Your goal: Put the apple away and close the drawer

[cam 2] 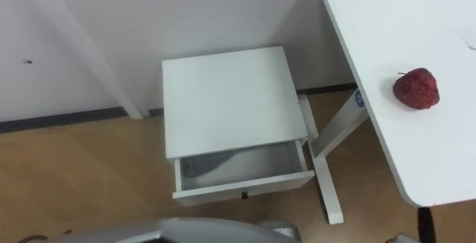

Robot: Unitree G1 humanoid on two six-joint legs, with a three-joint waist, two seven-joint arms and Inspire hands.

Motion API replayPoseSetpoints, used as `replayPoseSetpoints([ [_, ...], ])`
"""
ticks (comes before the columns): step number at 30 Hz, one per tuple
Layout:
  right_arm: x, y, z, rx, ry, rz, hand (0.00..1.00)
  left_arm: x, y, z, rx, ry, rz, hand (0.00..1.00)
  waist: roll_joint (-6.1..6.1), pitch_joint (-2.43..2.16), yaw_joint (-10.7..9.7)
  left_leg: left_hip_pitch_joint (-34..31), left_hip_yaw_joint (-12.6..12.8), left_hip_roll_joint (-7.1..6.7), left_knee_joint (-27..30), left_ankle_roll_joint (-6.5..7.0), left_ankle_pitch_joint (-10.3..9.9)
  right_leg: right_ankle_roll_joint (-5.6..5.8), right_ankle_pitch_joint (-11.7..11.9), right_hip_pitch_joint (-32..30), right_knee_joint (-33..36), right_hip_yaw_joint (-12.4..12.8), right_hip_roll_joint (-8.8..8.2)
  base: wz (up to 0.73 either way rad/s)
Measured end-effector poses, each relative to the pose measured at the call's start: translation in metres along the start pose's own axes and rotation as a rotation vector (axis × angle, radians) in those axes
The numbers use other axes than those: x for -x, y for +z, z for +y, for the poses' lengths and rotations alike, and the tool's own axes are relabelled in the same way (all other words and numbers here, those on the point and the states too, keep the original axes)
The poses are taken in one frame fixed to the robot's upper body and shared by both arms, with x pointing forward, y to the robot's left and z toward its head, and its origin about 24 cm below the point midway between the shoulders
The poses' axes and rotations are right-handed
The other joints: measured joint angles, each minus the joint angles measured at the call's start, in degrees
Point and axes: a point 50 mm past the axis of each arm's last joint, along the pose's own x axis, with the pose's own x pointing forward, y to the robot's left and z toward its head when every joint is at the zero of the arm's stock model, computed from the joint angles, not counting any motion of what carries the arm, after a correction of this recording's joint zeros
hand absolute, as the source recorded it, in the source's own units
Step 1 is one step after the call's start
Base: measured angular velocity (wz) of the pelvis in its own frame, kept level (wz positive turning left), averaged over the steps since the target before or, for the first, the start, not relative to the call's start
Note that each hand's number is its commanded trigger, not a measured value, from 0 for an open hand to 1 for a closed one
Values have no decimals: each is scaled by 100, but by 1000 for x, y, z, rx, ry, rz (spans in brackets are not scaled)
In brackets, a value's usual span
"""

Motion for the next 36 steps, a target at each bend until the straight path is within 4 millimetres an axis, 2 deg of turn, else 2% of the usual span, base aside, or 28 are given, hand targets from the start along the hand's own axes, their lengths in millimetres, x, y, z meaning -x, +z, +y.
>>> replayPoseSetpoints([
  [4,9,8,26,-51,62,-28,0,-1,8,4,9,17,-37,0,-81,25,-39,-42,8,-2,-19,0,-1,1,-2,-30,-6,-10,-6,-1],
  [5,12,11,34,-72,79,-37,0,-1,10,6,16,23,-50,0,-125,3,-57,-86,8,-3,-19,1,-1,1,-2,-75,-3,-6,-7,0],
  [7,18,18,46,-122,105,-48,0,-1,14,9,25,32,-68,0,-149,16,-47,-119,57,3,-13,2,1,0,-1,-131,11,35,-3,-9],
  [12,43,41,81,-183,212,-129,0,-1,13,11,21,35,-72,0,-142,15,-53,-133,111,7,-14,5,3,1,0,-188,68,123,9,-7],
  [14,60,51,101,-180,282,-199,0,-1,13,11,17,35,-72,0,-130,23,-48,-133,112,12,-14,4,2,0,1,-192,77,112,12,0],
  [18,81,63,118,-172,356,-292,0,-1,14,11,17,33,-73,0,-108,23,13,-134,101,14,4,4,2,-1,2,-191,78,95,12,0],
  [23,106,65,135,3,452,-508,0,-1,14,10,-1,28,-77,0,-9,19,40,-234,64,9,14,4,3,-2,4,-282,99,73,9,1],
  [28,124,60,148,194,534,-699,0,0,14,5,-26,2,-80,0,28,11,81,-200,97,14,10,1,6,-1,4,-282,97,100,14,-3],
  [30,132,59,156,283,582,-788,0,0,17,4,-39,-9,-91,0,10,15,129,-186,103,13,11,2,6,-1,4,-269,98,96,11,-2],
  [33,136,58,161,332,624,-822,0,0,17,4,-38,-9,-91,0,-35,37,181,-182,103,15,36,2,6,-2,4,-264,95,93,10,0],
  [36,139,48,166,434,686,-833,0,0,15,4,-38,-8,-87,0,-93,69,215,-179,119,24,41,1,6,-3,4,-275,94,98,11,0],
])
